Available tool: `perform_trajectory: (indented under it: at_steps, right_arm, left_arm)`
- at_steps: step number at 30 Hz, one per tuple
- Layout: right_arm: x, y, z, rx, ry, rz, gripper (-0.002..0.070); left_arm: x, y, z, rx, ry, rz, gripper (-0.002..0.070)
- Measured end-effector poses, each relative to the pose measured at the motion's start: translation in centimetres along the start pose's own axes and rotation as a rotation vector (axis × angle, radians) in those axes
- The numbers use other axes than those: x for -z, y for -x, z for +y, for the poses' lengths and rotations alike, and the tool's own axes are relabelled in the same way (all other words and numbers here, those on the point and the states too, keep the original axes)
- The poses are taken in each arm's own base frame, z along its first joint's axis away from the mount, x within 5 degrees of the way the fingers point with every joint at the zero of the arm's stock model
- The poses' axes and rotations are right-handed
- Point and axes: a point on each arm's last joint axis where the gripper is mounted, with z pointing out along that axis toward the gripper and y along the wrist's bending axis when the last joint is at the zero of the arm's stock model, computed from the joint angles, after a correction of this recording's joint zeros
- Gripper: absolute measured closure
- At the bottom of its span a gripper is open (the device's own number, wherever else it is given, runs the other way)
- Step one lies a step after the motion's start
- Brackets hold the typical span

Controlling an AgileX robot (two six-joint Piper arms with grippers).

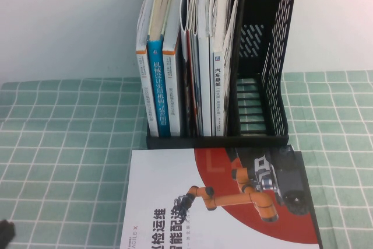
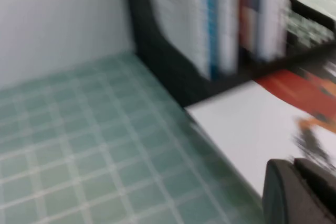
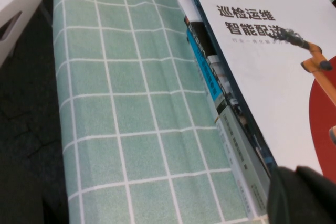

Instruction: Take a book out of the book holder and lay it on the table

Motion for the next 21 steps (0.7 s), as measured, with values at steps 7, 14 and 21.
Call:
perform_trajectory:
  at_steps: [7, 14, 21]
  right_arm:
    - [0.0, 0.0, 0.0, 0.0, 0.0, 0.001, 0.0678]
    - [0.0, 0.0, 0.0, 0.0, 0.0, 0.002, 0.0678]
    - [0.0, 0.0, 0.0, -0.002, 0.0, 0.002, 0.0678]
  left_arm:
    - [0.3, -1.1, 1.3, 0.121, 0.28, -0.214, 0.0678]
    - [-1.8, -5.6, 2.0, 0.168, 0.369, -0.277, 0.0678]
    - [-2.5, -8.2, 2.0, 0.246, 0.375, -0.088, 0.0678]
